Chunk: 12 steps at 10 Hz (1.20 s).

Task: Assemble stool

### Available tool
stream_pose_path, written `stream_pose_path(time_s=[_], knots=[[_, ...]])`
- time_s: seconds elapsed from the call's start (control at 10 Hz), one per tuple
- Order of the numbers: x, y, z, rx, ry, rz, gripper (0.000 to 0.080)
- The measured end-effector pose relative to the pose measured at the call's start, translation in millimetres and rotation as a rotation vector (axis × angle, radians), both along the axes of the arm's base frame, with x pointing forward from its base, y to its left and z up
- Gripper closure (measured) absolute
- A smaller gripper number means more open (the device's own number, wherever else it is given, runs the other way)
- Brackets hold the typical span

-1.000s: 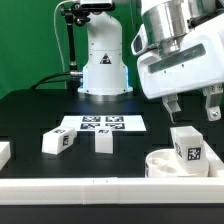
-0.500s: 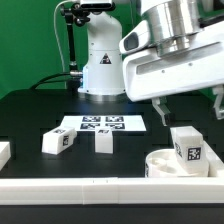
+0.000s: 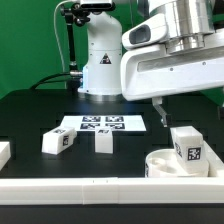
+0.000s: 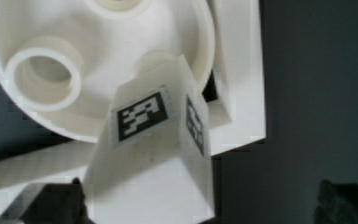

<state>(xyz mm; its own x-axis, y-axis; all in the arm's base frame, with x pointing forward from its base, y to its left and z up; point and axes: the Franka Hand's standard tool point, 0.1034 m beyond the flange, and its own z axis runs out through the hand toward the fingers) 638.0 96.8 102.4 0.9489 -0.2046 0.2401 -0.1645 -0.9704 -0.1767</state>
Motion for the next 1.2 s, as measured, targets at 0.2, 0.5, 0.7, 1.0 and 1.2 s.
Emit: stream_pose_path(time_s=[0.2, 0.5, 0.7, 1.0, 1.2], knots=[[1.8, -9.9, 0.7, -0.083, -0.023, 0.260, 0.0151], [4.3, -18.1, -0.3, -0.200, -0.055, 0.604, 0.0151], [4.6, -10.8, -4.9, -0.250, -0.029, 0.790, 0.0151], [6.1, -13.3, -3.9, -0.300, -0.059, 0.925, 0.0151], [6.4, -14.0, -4.3, -0.344, -0.070, 1.060, 0.0151]])
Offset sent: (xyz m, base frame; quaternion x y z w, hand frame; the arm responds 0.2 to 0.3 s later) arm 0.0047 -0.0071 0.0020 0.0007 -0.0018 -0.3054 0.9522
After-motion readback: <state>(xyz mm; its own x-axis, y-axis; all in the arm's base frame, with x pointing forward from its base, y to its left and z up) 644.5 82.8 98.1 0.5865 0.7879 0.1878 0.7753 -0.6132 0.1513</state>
